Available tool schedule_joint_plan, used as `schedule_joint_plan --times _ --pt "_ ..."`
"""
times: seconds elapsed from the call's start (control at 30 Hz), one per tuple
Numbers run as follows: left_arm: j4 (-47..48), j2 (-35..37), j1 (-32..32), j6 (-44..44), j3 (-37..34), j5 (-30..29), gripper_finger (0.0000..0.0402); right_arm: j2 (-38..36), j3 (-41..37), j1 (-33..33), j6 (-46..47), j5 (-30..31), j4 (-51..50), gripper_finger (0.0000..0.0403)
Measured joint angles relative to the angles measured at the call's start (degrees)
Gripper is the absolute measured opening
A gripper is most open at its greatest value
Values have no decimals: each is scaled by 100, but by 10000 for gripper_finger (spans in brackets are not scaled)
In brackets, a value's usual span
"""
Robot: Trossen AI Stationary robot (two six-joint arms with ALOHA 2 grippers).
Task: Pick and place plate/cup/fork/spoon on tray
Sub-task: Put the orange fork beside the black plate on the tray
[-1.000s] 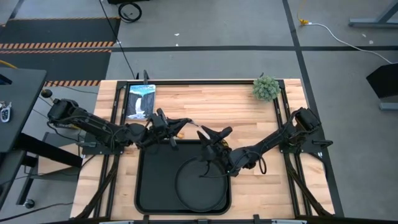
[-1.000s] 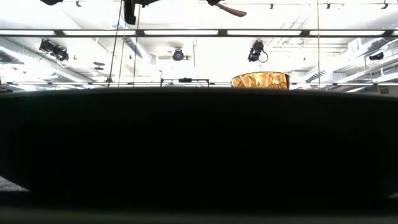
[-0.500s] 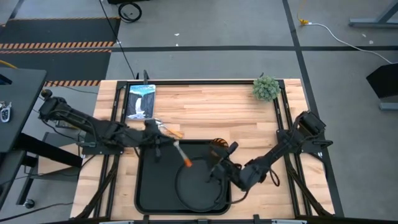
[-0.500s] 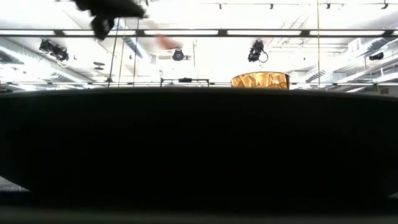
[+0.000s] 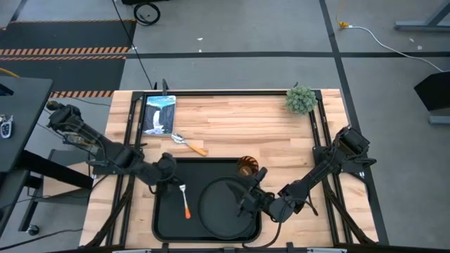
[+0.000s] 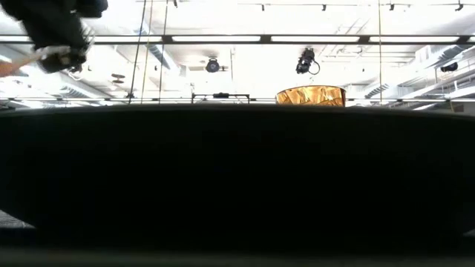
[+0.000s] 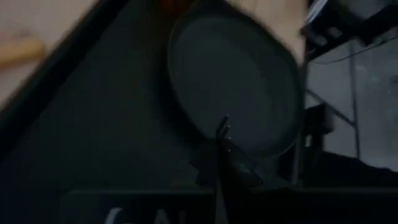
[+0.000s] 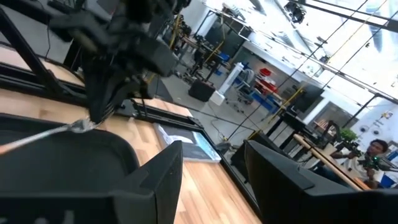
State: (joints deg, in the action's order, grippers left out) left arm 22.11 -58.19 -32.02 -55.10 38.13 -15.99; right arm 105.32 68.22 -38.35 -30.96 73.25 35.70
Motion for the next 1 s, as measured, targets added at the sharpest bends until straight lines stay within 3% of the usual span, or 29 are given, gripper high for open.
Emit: schedule_joint_plan --times 0.2,0.37,0.63,0.83,1.0 --pt "-585 -488 -571 -743 -359 -335 10 2 174 -91 -2 -18 -116 181" --pt "-1159 -965 -688 -1029 -507 -340 11 2 258 -103 -2 -88 -274 181" --pt "-1722 -1588 -426 -952 -514 156 12 2 294 -103 1 -268 -315 181" --pt "-1936 -1644 -54 -493 -514 664 12 2 294 -103 28 -284 -414 181" --pt "-1948 -1644 85 -279 -514 685 13 2 294 -107 33 -284 -467 181"
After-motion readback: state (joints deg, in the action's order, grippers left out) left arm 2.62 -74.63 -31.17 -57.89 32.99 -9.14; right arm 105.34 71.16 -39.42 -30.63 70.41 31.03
